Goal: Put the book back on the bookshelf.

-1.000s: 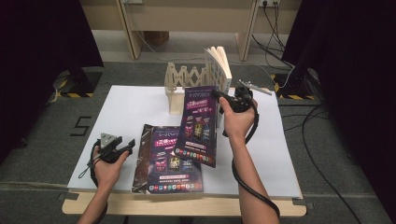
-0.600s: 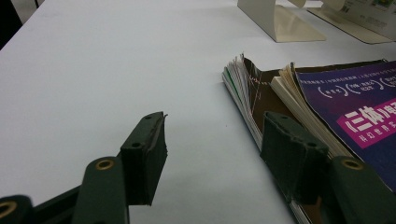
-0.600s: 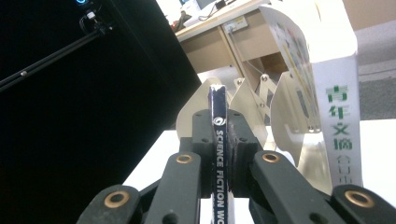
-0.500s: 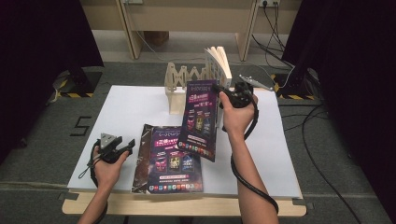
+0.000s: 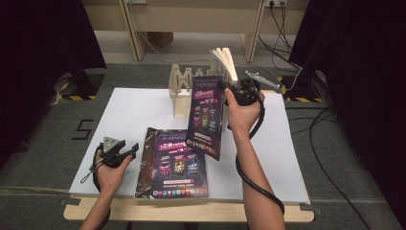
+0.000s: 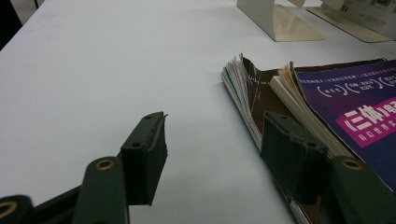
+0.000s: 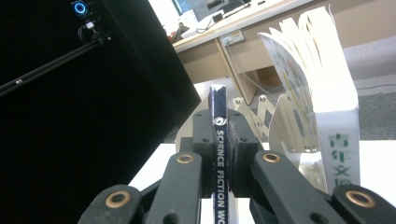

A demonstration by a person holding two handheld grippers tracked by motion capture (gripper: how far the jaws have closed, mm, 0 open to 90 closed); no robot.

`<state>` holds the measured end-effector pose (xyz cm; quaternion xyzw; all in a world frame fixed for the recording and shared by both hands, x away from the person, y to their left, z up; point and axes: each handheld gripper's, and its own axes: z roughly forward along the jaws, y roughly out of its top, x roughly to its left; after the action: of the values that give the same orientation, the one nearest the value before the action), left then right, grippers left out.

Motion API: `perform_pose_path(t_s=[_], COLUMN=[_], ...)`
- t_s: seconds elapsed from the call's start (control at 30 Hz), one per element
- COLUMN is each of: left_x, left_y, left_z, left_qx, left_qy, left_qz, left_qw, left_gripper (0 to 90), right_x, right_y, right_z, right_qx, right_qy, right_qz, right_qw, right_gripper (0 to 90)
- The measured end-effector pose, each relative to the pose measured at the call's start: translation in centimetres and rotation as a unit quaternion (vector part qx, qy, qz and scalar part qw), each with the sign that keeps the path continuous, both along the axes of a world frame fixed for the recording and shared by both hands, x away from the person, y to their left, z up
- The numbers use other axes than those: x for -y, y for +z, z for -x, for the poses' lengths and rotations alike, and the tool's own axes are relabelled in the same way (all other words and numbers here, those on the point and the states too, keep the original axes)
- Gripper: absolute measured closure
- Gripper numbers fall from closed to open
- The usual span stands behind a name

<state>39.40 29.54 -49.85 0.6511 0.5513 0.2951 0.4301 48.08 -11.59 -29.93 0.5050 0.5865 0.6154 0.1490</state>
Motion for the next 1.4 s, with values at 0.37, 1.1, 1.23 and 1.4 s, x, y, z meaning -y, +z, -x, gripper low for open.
perform_pose_path(t_s=[0.37, 1.1, 1.23, 1.4], left_x=[0.0, 0.0, 0.0, 0.0], left_y=[0.0, 0.0, 0.0, 0.0], left_z=[0.0, 0.0, 0.0, 0.0], left_qx=[0.000, 0.001, -0.001, 0.002], left_qy=[0.000, -0.002, -0.001, 0.000], left_qz=[0.001, 0.002, 0.002, 0.004], left_qw=[1.0000, 1.0000, 1.0000, 1.0000], left_gripper=[39.6, 39.7, 39.9, 40.0], right_x=[-0.2, -1.2, -1.4, -1.6], right_y=[0.4, 1.6, 1.7, 1.8], right_z=[-0.7, -2.0, -2.2, -2.6], right_qx=[0.000, 0.029, 0.041, 0.042], right_qy=[-0.006, -0.027, -0.030, -0.036], right_qz=[-0.002, -0.002, 0.002, 0.004], right_qw=[1.0000, 0.9992, 0.9987, 0.9985], right_gripper=[84.8, 84.7, 84.8, 84.7])
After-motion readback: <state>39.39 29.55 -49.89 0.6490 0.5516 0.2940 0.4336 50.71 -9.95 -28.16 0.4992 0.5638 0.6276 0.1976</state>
